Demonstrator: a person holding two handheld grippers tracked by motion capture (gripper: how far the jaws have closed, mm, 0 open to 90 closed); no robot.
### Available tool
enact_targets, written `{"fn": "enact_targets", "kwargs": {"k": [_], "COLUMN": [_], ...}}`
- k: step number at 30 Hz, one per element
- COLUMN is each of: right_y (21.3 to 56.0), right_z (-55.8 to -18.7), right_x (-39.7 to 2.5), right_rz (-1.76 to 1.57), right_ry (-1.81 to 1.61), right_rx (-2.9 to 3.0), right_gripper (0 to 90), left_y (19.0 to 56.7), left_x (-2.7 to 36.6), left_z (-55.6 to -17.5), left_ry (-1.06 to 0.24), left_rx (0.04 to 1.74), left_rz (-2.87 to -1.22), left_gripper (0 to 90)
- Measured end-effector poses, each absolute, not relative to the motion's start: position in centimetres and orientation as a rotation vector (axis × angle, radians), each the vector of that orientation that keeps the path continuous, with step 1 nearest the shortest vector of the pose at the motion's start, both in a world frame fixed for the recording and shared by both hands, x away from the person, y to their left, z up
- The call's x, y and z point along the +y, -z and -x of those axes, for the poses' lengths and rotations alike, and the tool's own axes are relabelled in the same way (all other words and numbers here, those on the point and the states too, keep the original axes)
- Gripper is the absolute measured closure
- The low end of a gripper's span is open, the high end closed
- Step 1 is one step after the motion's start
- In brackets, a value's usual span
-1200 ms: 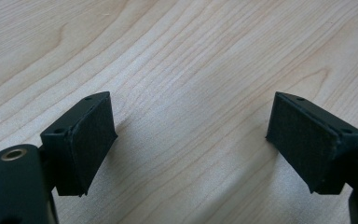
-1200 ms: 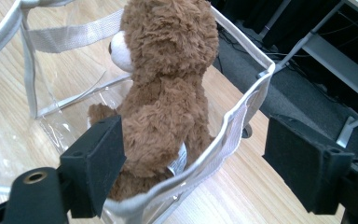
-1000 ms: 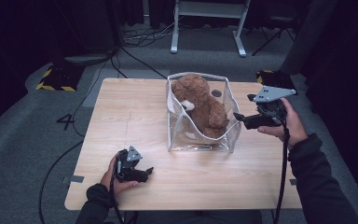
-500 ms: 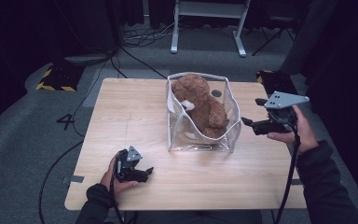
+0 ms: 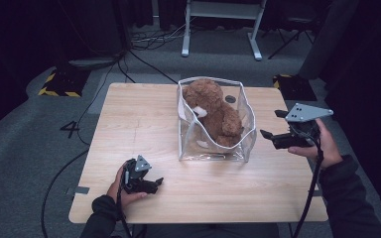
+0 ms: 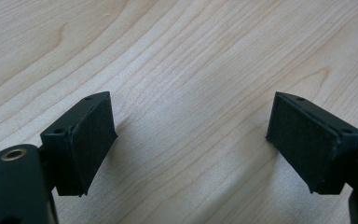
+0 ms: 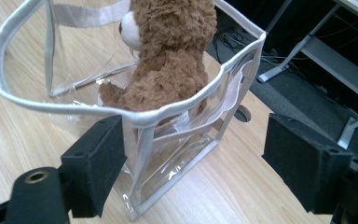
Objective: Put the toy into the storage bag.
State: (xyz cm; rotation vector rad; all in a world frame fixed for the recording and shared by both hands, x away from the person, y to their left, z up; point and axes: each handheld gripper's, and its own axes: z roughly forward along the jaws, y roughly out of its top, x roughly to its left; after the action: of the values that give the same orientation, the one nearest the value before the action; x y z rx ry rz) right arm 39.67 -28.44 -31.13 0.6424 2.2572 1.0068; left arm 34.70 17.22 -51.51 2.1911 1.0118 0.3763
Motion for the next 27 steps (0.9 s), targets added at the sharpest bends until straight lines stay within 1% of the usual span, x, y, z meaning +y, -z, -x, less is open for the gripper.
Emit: {"fn": "enact_targets", "kwargs": {"k": [27], "right_y": [34.1], "right_z": [-38.6], "right_x": [-30.3], "right_rz": [-0.667], "right_ry": [-0.99], "right_rx": [2.279], "right_gripper": [20.6], "left_y": [51.5], "left_x": [17.2], "left_z": [-34.7], "left_ry": [-0.376], "left_rx": [1.012], "left_rz": [-2.191], "left_gripper": [15.3]}}
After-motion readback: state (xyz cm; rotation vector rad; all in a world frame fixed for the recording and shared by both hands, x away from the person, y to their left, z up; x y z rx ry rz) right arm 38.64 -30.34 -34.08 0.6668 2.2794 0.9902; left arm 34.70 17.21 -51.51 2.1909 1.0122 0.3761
